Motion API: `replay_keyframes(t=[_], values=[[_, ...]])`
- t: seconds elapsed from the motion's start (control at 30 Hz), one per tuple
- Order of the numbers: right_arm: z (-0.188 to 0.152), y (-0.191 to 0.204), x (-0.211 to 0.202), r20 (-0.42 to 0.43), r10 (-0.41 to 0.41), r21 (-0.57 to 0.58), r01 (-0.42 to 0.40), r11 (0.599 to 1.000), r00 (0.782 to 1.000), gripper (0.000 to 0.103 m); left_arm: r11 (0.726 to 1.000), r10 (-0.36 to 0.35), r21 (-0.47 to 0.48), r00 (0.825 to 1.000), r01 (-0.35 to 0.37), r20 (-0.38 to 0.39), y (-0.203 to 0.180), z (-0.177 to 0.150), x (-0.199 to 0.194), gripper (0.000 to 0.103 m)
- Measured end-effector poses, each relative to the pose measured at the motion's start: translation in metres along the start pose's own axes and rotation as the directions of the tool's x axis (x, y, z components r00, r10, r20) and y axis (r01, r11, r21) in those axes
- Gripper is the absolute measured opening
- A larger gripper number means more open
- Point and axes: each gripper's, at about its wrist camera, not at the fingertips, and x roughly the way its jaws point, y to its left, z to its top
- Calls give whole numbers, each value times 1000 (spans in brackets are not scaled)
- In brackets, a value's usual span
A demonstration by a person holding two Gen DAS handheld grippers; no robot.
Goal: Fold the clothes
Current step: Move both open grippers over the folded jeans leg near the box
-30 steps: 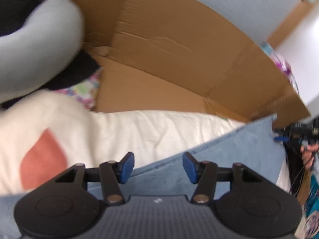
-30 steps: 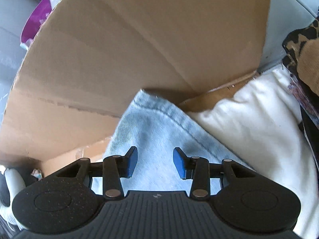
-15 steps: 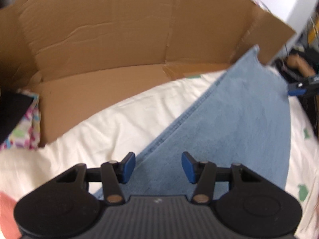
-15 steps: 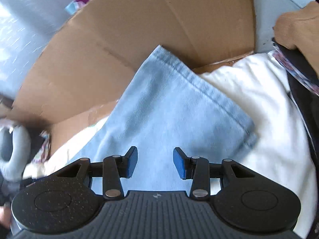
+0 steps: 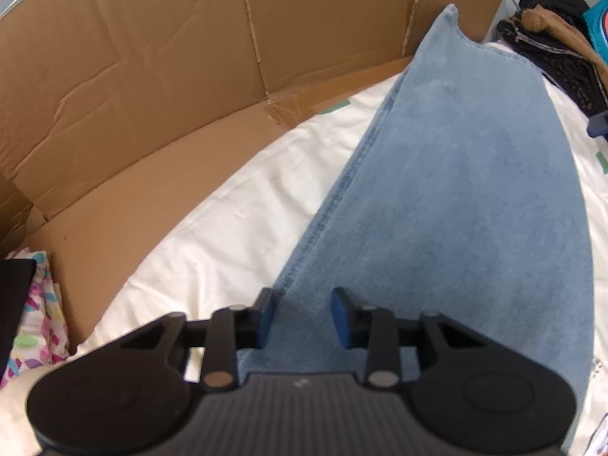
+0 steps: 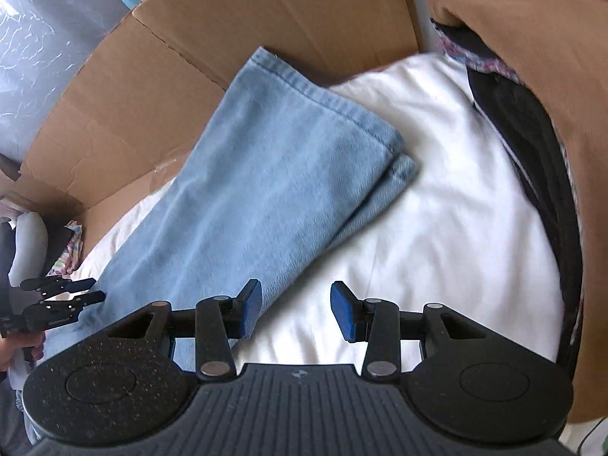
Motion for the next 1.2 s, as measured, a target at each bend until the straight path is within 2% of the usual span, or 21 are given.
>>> replay_keyframes(t=[0.07, 0.3, 0.47, 0.57, 0.63, 0.97, 1.13, 1.2], values=[[-4, 0, 3, -5, 6, 1, -6, 1000, 1000, 47, 1000, 23, 3, 1000, -23, 3, 1, -1, -2, 12], [-11, -4, 21, -21, 40, 42, -39, 998, 999, 47, 1000, 20, 2, 1000, -20, 11, -1, -3, -6, 10], [-14, -7, 32, -29, 53, 81, -51, 995, 998, 47, 999, 36, 26, 999, -36, 12, -3, -1, -4, 3], [-17, -8, 33, -32, 58, 85, -55, 995, 998, 47, 997, 55, 59, 997, -58, 52, -7, -3, -14, 2], [-18, -10, 33, -32, 60, 85, -57, 995, 998, 47, 997, 61, 48, 995, -65, 74, -5, -4, -20, 2], [-17, -22, 34, -18, 68, 112, -65, 992, 998, 47, 990, 131, 32, 987, -135, 95, -4, -1, -17, 2], [-14, -19, 38, -10, 82, 113, -81, 990, 997, 47, 995, 97, -33, 994, -96, 47, 5, -2, 3, 3], [-12, -19, 41, -6, 84, 117, -83, 990, 996, 47, 995, 83, -57, 995, -80, 53, 10, -2, 3, 4]])
